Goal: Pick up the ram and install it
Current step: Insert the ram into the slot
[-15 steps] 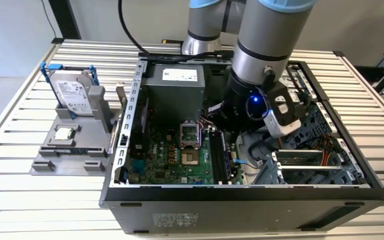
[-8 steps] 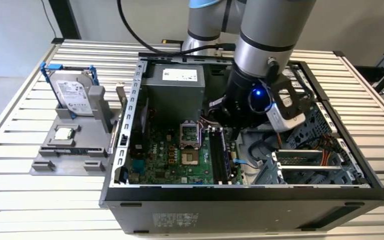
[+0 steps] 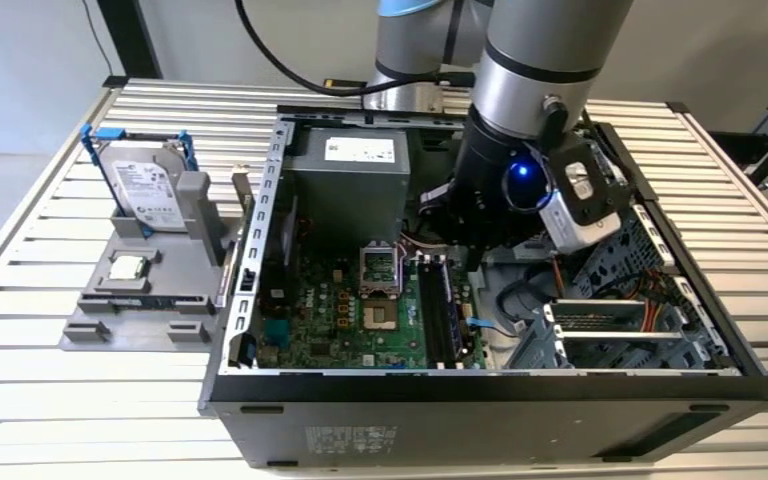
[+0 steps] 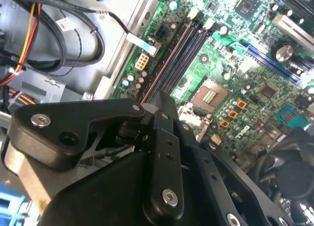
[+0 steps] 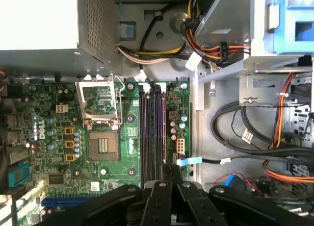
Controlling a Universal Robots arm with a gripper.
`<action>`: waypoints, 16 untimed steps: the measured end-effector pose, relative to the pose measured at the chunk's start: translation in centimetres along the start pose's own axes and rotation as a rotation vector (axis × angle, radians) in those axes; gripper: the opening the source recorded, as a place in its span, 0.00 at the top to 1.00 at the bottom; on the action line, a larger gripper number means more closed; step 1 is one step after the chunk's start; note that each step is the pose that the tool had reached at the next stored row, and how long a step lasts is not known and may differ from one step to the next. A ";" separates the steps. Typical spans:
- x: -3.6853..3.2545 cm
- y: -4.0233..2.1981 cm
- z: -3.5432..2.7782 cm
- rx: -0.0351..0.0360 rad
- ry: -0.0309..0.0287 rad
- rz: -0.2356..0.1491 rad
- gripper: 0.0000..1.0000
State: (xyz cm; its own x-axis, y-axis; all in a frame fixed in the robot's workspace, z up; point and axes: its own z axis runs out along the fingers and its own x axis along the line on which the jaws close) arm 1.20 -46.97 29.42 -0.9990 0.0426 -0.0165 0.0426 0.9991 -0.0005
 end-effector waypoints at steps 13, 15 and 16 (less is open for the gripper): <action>0.01 0.00 0.37 -0.0036 -0.0001 -0.230 1.00; 0.01 0.00 0.41 -0.0041 -0.0001 -0.266 1.00; 0.01 0.00 0.42 -0.0044 -0.0001 -0.285 1.00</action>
State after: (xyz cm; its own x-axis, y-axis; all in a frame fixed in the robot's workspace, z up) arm 1.19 -46.97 29.00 -0.9707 -0.2399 -0.0164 -0.2399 0.9708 -0.0008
